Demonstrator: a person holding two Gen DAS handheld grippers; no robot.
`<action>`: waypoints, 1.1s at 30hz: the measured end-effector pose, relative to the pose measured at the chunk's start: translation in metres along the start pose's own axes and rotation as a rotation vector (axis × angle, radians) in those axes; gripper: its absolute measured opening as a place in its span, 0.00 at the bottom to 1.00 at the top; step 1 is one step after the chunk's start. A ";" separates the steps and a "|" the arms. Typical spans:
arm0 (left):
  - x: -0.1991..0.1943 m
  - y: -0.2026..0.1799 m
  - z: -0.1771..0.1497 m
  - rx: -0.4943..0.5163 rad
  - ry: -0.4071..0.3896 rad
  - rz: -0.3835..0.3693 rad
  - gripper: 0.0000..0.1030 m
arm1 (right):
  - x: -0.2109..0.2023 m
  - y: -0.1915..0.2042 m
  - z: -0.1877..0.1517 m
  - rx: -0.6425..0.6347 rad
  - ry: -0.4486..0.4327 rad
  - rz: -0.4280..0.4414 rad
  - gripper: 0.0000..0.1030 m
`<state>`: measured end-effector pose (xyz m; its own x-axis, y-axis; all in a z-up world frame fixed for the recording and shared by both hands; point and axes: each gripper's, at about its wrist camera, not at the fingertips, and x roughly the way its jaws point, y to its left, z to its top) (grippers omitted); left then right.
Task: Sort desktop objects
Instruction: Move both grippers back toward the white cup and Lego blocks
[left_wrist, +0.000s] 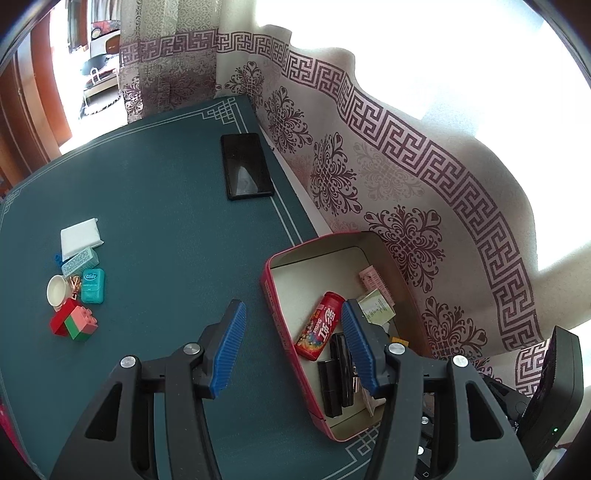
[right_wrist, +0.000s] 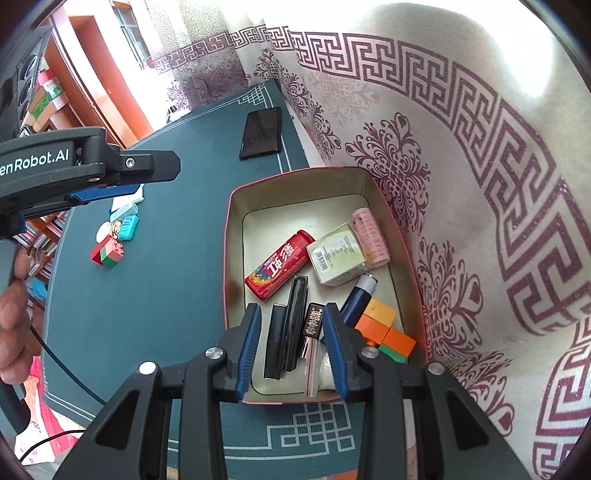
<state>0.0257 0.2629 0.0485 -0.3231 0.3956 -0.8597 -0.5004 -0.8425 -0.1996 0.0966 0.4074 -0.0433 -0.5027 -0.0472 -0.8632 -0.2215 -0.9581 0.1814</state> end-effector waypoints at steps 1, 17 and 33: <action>-0.001 0.005 -0.001 -0.008 0.001 0.006 0.56 | 0.001 0.003 0.001 -0.004 0.000 0.001 0.41; -0.021 0.110 -0.021 -0.166 0.002 0.106 0.56 | 0.022 0.063 0.014 -0.101 0.021 0.048 0.59; -0.037 0.245 -0.035 -0.344 -0.002 0.202 0.56 | 0.062 0.135 0.015 -0.196 0.106 0.081 0.64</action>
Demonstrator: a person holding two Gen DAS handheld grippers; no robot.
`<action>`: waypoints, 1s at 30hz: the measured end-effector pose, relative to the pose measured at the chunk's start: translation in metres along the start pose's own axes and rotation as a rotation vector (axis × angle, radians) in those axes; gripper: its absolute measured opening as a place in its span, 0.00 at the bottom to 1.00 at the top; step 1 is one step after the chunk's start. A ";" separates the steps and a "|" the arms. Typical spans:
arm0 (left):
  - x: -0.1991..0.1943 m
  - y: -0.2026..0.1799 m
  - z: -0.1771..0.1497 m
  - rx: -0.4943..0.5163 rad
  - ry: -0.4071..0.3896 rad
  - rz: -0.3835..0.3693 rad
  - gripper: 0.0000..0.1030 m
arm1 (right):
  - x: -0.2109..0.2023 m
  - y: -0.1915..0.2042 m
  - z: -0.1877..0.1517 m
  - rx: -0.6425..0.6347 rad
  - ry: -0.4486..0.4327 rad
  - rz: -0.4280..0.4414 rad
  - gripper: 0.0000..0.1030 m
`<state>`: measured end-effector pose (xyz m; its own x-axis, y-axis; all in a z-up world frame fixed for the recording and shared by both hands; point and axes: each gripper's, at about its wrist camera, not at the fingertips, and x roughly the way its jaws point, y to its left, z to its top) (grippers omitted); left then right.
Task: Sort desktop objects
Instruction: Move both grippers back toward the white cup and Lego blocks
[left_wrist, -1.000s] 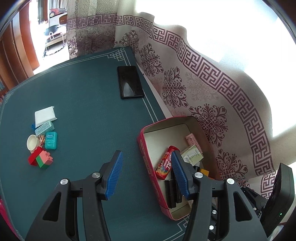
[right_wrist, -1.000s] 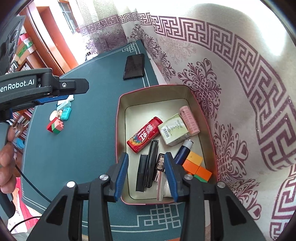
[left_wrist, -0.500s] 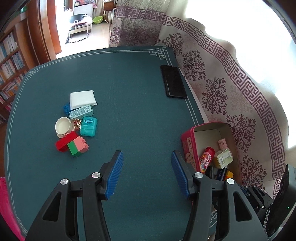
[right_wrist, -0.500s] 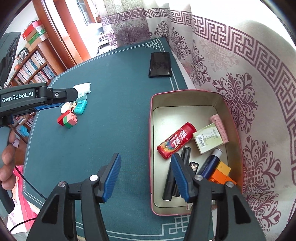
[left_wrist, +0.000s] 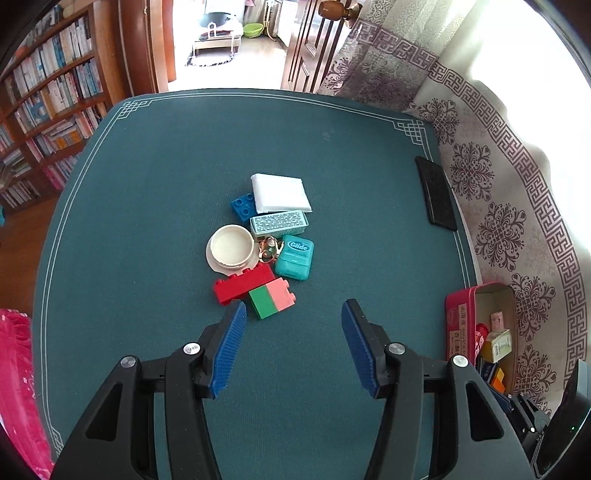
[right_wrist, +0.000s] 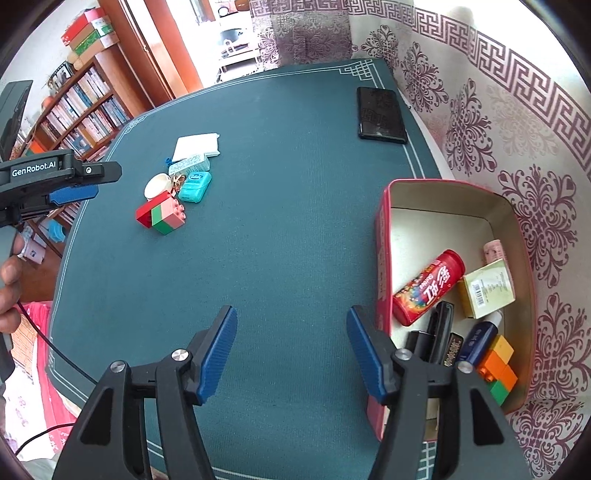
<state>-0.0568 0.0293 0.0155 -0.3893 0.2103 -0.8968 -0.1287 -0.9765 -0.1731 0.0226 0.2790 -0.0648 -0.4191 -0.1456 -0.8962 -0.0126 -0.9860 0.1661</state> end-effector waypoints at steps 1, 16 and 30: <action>0.002 0.005 0.002 -0.003 0.002 0.003 0.56 | 0.002 0.003 0.001 -0.003 0.005 0.000 0.64; 0.074 0.046 0.035 0.021 0.087 0.048 0.56 | 0.039 0.027 0.008 -0.006 0.095 -0.034 0.65; 0.126 0.050 0.048 0.043 0.163 0.036 0.56 | 0.069 0.037 0.013 0.009 0.167 -0.058 0.67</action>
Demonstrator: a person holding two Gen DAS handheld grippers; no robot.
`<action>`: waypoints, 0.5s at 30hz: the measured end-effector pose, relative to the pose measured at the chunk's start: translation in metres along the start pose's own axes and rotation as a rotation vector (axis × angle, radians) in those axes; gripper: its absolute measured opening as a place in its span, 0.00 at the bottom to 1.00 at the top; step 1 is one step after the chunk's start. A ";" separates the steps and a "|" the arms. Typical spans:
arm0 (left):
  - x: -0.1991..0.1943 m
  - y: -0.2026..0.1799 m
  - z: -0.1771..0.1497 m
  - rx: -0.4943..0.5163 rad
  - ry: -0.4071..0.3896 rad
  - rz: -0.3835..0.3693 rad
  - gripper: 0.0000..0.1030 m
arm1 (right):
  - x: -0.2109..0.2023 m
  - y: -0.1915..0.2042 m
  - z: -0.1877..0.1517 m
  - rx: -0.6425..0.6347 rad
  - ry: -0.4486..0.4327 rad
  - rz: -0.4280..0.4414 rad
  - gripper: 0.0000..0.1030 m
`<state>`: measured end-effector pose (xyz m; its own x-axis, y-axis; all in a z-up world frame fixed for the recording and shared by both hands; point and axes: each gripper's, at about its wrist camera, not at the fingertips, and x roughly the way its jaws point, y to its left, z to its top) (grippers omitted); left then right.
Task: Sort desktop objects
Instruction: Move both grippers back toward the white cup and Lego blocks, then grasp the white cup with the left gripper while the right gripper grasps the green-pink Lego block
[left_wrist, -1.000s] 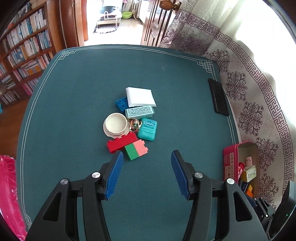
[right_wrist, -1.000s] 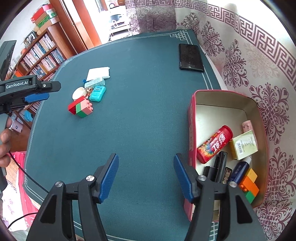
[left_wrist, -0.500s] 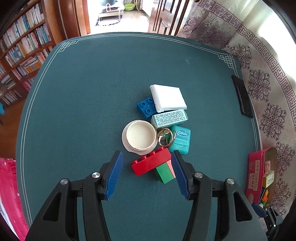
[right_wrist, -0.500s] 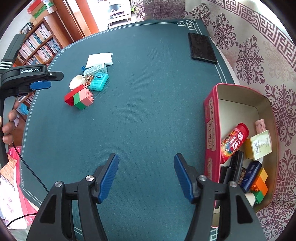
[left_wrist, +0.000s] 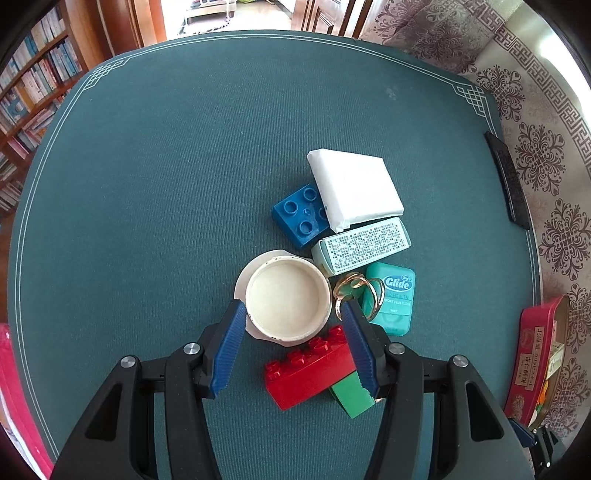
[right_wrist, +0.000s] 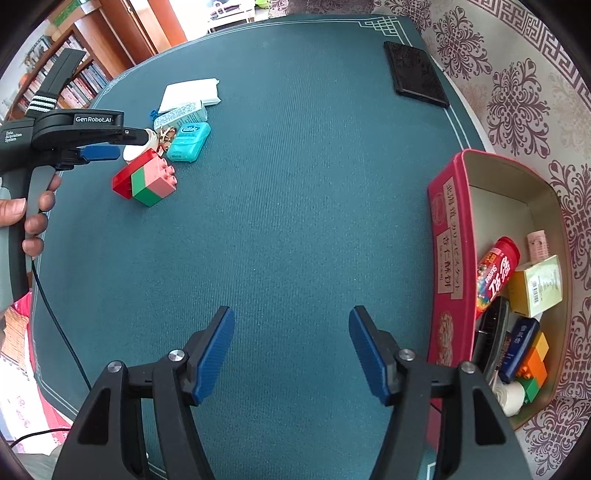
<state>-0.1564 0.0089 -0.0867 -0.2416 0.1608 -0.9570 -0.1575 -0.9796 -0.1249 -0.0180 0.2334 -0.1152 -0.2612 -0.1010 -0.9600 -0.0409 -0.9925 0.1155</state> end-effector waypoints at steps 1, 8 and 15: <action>0.003 0.000 0.001 0.001 0.003 0.005 0.56 | 0.001 0.000 0.001 0.001 0.002 0.000 0.67; 0.012 0.010 0.003 -0.025 0.005 -0.034 0.56 | 0.008 0.008 0.011 -0.006 0.011 0.002 0.67; 0.008 0.017 -0.002 -0.022 -0.028 -0.053 0.53 | 0.015 0.020 0.024 -0.025 0.013 0.017 0.67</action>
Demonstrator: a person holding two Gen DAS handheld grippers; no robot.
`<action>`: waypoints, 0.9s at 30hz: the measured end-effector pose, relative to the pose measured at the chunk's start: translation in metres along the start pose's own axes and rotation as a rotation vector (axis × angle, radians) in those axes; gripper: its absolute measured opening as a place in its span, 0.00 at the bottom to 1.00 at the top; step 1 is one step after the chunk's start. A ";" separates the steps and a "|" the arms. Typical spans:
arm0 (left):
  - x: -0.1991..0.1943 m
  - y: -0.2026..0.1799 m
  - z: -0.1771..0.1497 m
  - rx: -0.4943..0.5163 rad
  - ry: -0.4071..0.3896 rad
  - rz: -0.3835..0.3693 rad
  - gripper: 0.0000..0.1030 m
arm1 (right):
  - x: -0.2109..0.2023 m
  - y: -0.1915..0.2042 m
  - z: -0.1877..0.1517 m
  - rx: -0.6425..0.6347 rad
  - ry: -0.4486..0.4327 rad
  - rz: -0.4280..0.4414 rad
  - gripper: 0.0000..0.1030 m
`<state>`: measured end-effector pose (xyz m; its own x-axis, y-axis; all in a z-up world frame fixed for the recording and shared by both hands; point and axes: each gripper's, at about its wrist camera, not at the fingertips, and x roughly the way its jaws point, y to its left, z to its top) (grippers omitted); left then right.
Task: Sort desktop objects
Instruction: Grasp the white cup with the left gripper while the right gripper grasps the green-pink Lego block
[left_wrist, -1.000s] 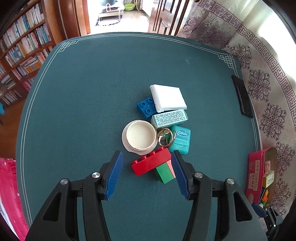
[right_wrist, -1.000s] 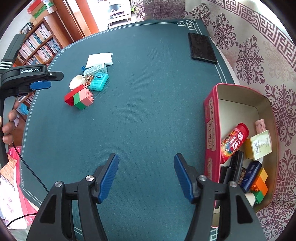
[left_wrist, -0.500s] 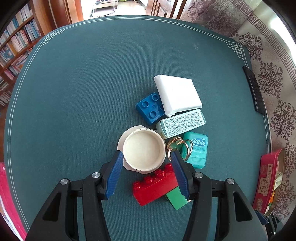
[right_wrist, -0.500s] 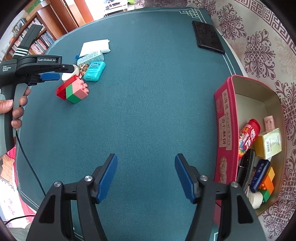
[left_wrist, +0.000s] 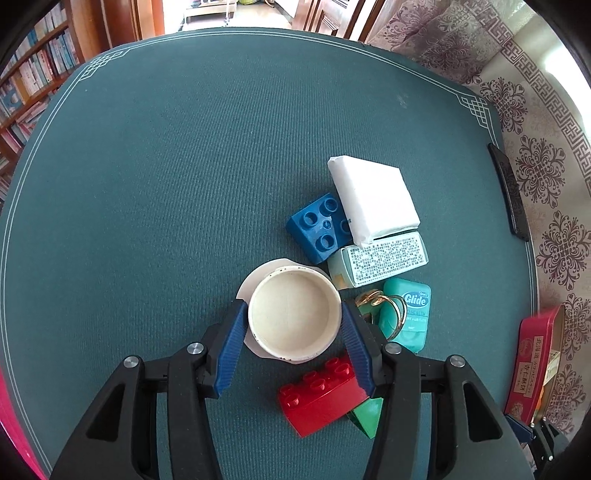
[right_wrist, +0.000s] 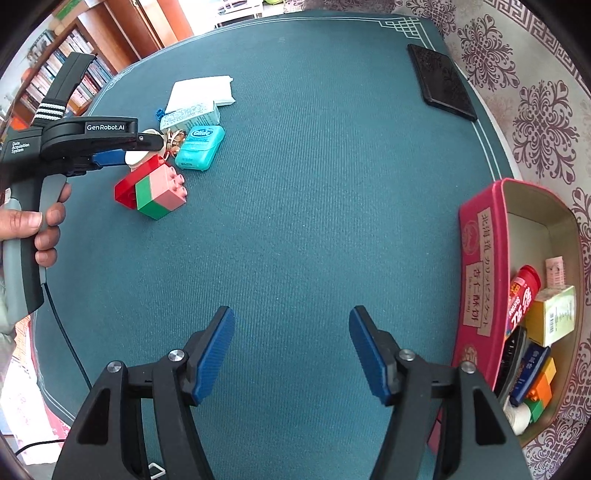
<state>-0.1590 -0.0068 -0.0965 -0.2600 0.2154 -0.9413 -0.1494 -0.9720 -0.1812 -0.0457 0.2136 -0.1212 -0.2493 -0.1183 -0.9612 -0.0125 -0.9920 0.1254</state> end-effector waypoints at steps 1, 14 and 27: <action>-0.001 0.002 -0.001 -0.005 -0.004 0.003 0.53 | 0.001 0.002 0.003 -0.005 -0.001 0.003 0.67; -0.036 0.040 -0.017 -0.108 -0.061 -0.005 0.53 | 0.018 0.057 0.049 -0.121 -0.034 0.095 0.67; -0.043 0.060 -0.035 -0.158 -0.068 -0.002 0.53 | 0.048 0.101 0.081 -0.213 -0.031 0.099 0.67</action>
<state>-0.1232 -0.0779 -0.0773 -0.3242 0.2177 -0.9206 0.0003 -0.9731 -0.2302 -0.1373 0.1113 -0.1348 -0.2688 -0.2172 -0.9384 0.2172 -0.9628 0.1607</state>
